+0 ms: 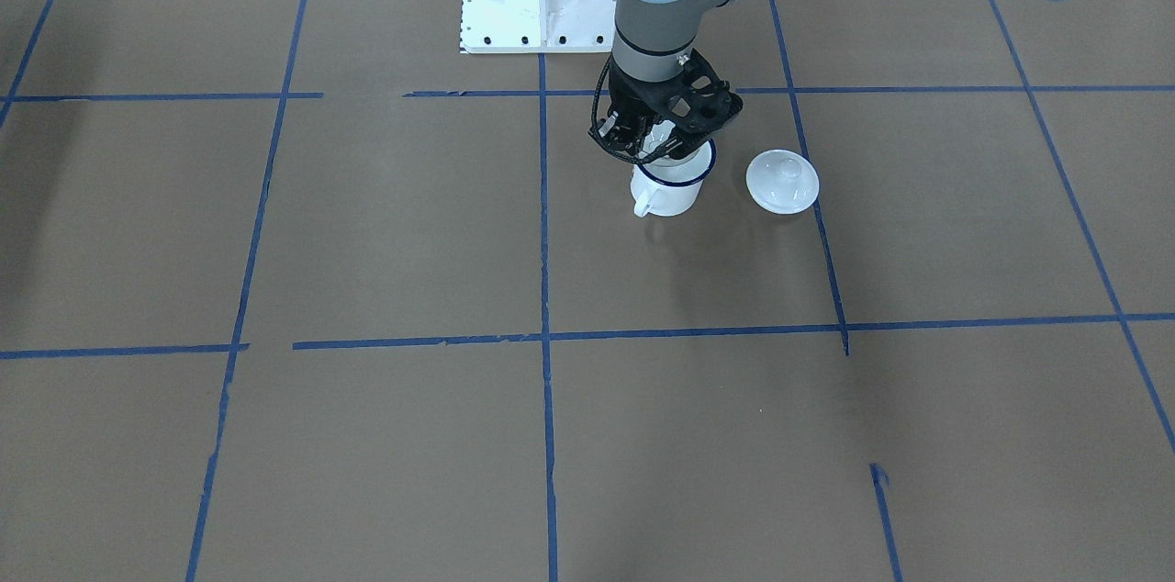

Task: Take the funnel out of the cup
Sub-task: 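Lift the glass funnel out of the mug with the left gripper, then carry the funnel farther from the robot and release it on the table, then move the left gripper down over the white lid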

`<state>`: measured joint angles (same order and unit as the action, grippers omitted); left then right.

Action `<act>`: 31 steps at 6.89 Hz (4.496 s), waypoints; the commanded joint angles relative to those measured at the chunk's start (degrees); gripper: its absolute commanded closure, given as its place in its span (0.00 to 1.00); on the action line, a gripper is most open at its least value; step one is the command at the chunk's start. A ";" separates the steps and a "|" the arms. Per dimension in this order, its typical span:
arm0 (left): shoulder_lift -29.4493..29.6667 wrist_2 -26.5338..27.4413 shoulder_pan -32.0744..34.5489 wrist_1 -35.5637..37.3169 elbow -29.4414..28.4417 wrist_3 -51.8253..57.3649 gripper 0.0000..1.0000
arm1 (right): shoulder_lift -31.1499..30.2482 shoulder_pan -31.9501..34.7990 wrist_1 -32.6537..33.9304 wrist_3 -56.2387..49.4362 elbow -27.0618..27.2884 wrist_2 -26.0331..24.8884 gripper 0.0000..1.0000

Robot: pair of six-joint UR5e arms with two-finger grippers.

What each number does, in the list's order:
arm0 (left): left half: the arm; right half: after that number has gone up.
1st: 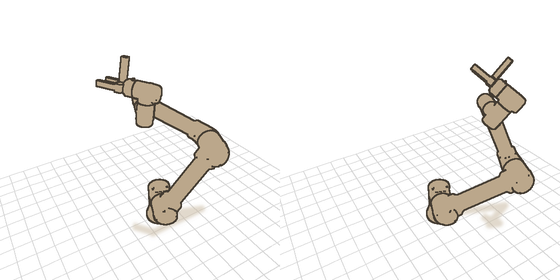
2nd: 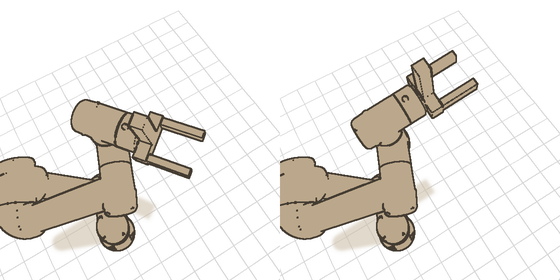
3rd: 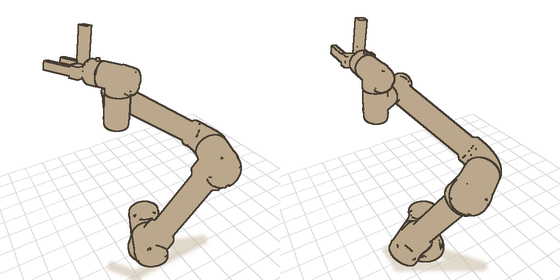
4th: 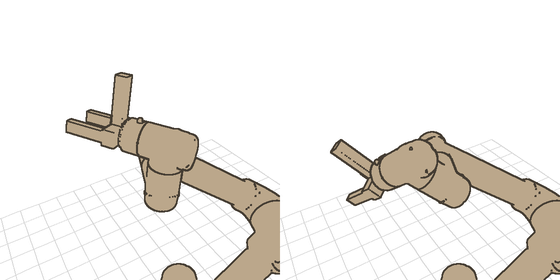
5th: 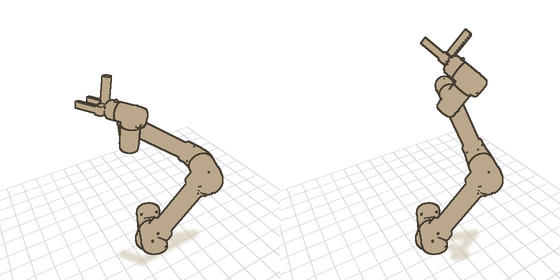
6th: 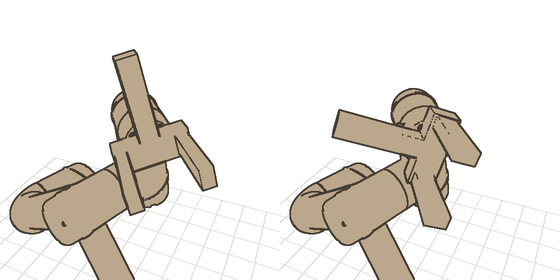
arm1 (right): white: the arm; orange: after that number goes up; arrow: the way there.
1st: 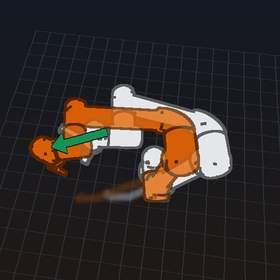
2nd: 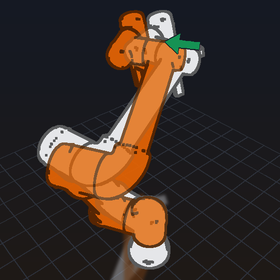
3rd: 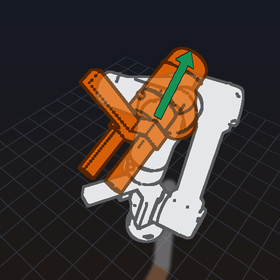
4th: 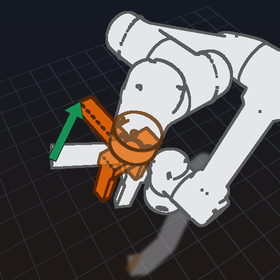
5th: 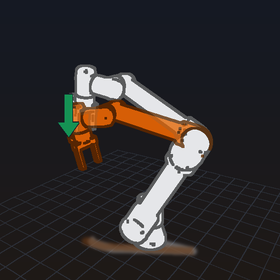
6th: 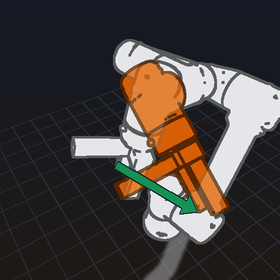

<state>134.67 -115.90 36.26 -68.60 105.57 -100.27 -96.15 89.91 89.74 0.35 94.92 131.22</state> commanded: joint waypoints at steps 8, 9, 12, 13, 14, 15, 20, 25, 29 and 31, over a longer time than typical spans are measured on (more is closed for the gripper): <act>-5.04 27.72 13.40 -68.72 -34.06 -17.50 1.00 | 0.00 0.00 0.00 0.00 0.00 0.00 0.00; -5.04 29.06 13.57 -73.13 -37.94 -17.59 1.00 | 0.00 0.00 0.00 0.00 0.00 0.00 0.00; -4.51 29.33 10.95 -79.06 -43.42 -19.53 1.00 | 0.00 0.00 0.00 0.00 0.00 0.00 0.00; -4.60 29.33 10.59 -80.10 -43.52 -19.53 0.82 | 0.00 0.00 0.00 0.00 0.00 0.00 0.00; -4.60 29.16 10.58 -80.20 -43.43 -19.27 0.27 | 0.00 0.00 0.00 0.00 0.00 0.00 0.00; -4.86 28.90 10.76 -80.20 -42.47 -18.65 0.12 | 0.00 0.00 0.00 0.00 0.00 0.00 0.00; -18.30 9.14 12.69 -32.12 -1.33 4.65 0.13 | 0.00 0.00 0.00 0.00 0.00 0.00 0.00; -35.50 4.73 0.43 -33.81 9.66 5.02 0.13 | 0.00 0.00 0.00 0.00 -0.09 0.00 0.00; -38.79 5.43 -5.24 -38.29 6.76 2.09 0.13 | 0.00 0.00 0.00 0.00 0.00 0.00 0.00; -38.08 5.69 -4.71 -35.20 7.28 2.36 0.17 | 0.00 0.00 0.00 0.00 0.00 0.00 0.00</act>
<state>96.33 -110.31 31.25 -104.90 112.50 -98.03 -96.15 89.91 89.74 0.35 94.92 131.22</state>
